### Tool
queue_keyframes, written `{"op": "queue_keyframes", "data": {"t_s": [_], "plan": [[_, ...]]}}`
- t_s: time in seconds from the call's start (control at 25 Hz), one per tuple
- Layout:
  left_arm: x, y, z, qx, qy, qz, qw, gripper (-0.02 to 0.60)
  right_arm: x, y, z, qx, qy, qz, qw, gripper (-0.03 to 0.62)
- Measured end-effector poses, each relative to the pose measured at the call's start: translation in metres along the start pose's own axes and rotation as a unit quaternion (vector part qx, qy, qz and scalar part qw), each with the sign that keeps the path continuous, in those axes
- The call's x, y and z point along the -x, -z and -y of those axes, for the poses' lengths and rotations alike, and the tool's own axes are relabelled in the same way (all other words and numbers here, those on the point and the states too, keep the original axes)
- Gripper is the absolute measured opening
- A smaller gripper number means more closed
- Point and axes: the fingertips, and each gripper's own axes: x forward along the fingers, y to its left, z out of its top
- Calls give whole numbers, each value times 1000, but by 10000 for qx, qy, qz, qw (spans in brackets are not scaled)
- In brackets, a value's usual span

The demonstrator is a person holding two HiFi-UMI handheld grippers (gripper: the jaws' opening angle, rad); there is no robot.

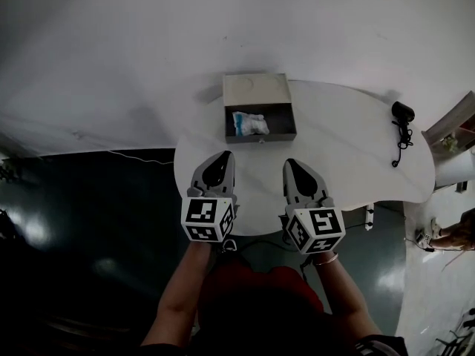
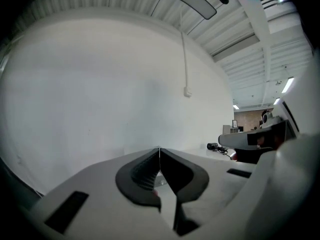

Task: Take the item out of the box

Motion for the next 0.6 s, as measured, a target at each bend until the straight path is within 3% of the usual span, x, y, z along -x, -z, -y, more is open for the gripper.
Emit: {"op": "queue_keyframes", "data": {"t_s": [0.32,0.6], "plan": [[-49,14,-36,-322,455,-456,9974,23,-54,7,-5,-35,364,-172,9992,14],[-83,32,-55,-532,985,-865,9899,23,-87,12,-1,-42,845,-206,9962,14]]}}
